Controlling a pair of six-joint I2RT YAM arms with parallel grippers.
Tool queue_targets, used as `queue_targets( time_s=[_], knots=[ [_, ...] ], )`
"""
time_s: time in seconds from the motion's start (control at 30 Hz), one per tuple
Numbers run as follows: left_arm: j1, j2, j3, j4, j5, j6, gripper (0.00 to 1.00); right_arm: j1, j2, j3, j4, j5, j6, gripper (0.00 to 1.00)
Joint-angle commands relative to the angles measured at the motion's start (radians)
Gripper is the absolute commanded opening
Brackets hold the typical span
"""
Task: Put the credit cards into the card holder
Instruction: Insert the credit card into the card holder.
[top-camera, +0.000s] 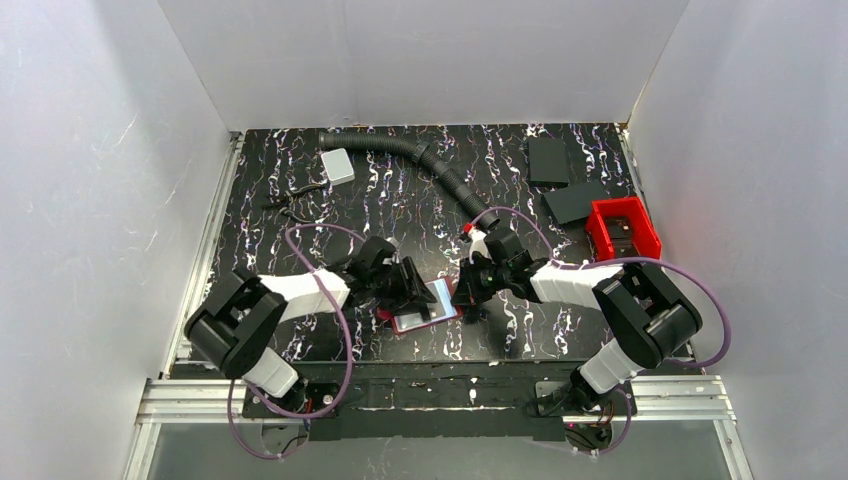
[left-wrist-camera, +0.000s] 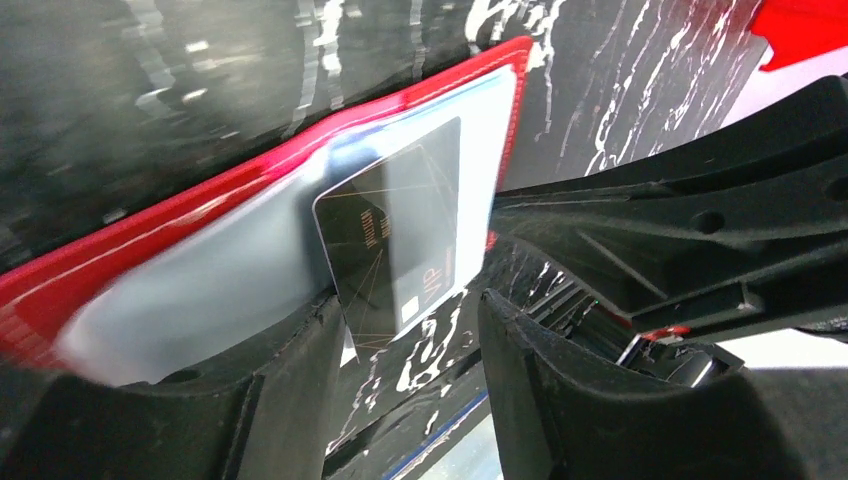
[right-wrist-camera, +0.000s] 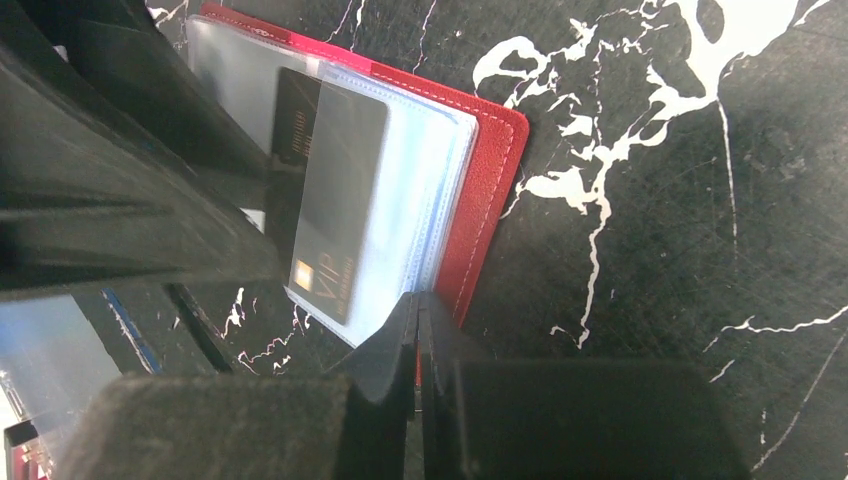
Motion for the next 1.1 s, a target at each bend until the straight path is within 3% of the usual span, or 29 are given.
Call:
queue_targets(
  time_s=[0.0,0.17,0.7,0.83,1.07],
  knots=[
    [-0.043,0.075,0.089,-0.072,-0.040,0.042,0.50,0.001,-0.018,-0.025,-0.004,0.000,0.011,0.07],
    [-0.041,0.034,0.118,-0.220,-0.089,0.093,0.51,0.001,-0.033,-0.025,-0.002,-0.001,0.031,0.10],
    [-0.061,0.125,0.230,-0.162,-0.058,0.143,0.51,0.000,-0.011,-0.017,0.013,-0.015,0.040,0.13],
    [-0.087,0.149,0.275,-0.242,-0.092,0.177,0.51,0.000,-0.005,-0.011,0.007,-0.010,0.030,0.13],
    [-0.082,0.057,0.246,-0.352,-0.172,0.178,0.54,-0.001,-0.055,0.003,-0.084,0.082,0.013,0.15]
  ],
)
